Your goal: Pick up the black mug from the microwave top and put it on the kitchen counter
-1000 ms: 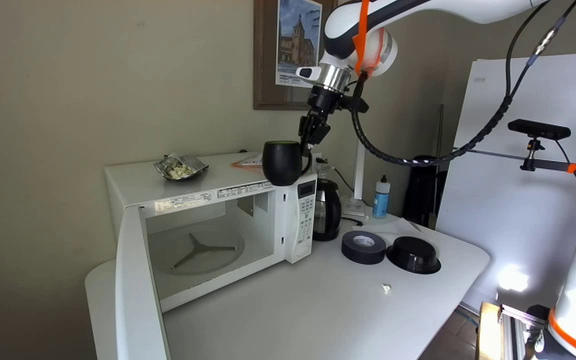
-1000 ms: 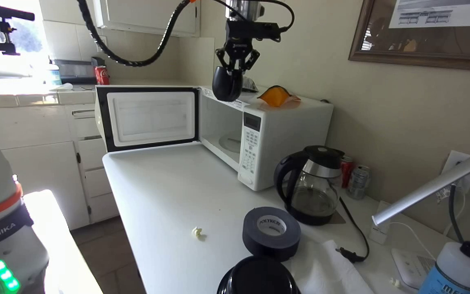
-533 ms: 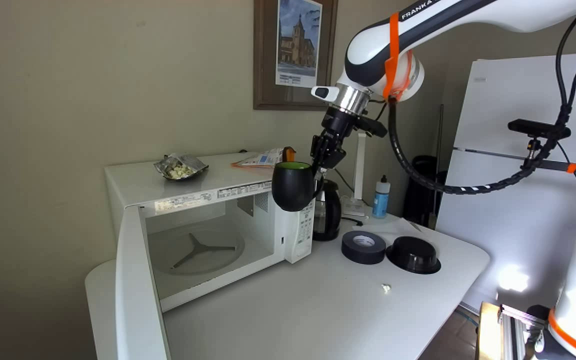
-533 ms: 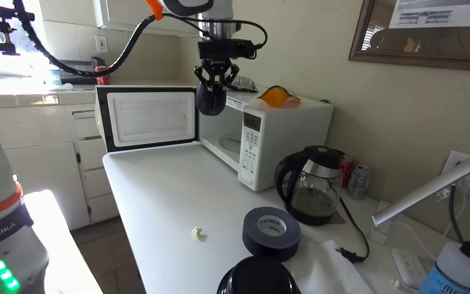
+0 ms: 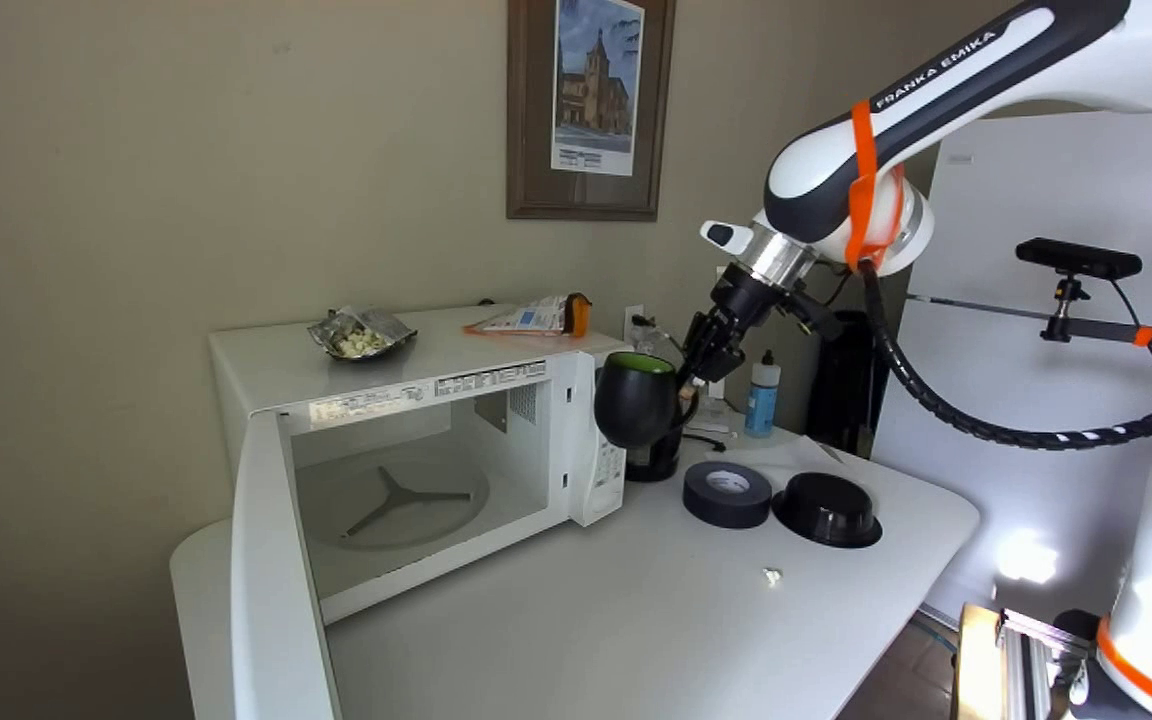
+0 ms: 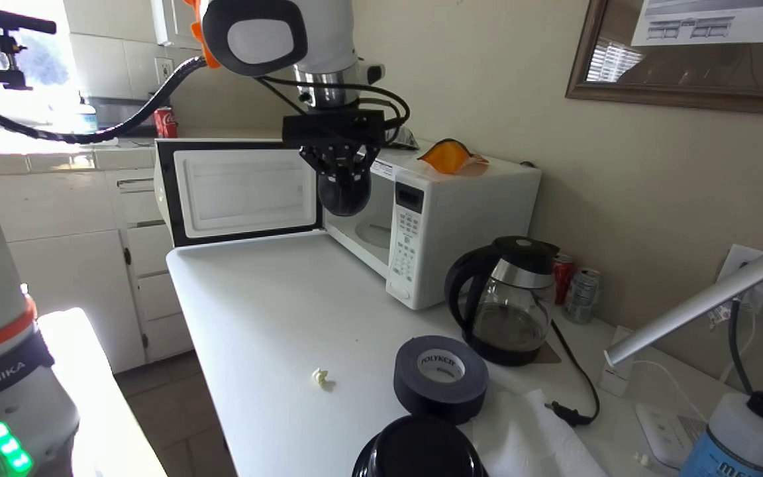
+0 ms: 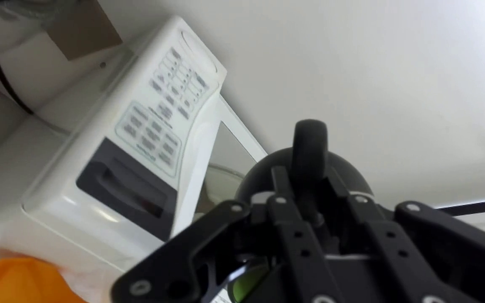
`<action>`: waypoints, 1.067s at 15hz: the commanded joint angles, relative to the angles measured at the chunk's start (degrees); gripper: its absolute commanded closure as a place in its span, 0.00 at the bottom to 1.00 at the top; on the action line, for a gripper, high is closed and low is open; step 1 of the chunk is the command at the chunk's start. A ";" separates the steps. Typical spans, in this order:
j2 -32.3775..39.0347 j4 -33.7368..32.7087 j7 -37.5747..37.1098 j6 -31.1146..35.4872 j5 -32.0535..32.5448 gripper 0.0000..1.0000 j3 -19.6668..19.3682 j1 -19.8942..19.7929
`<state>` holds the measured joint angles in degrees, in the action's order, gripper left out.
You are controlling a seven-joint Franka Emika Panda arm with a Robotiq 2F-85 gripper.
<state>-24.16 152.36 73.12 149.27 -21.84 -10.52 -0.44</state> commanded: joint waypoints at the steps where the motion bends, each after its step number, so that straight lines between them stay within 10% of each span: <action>1: -4.62 5.54 -3.04 4.40 -0.58 0.94 -4.69 -0.08; 16: 9.17 5.72 -6.86 12.65 -2.93 0.94 -11.75 -1.05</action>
<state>-18.12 158.09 66.38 157.06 -22.58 -22.46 -1.99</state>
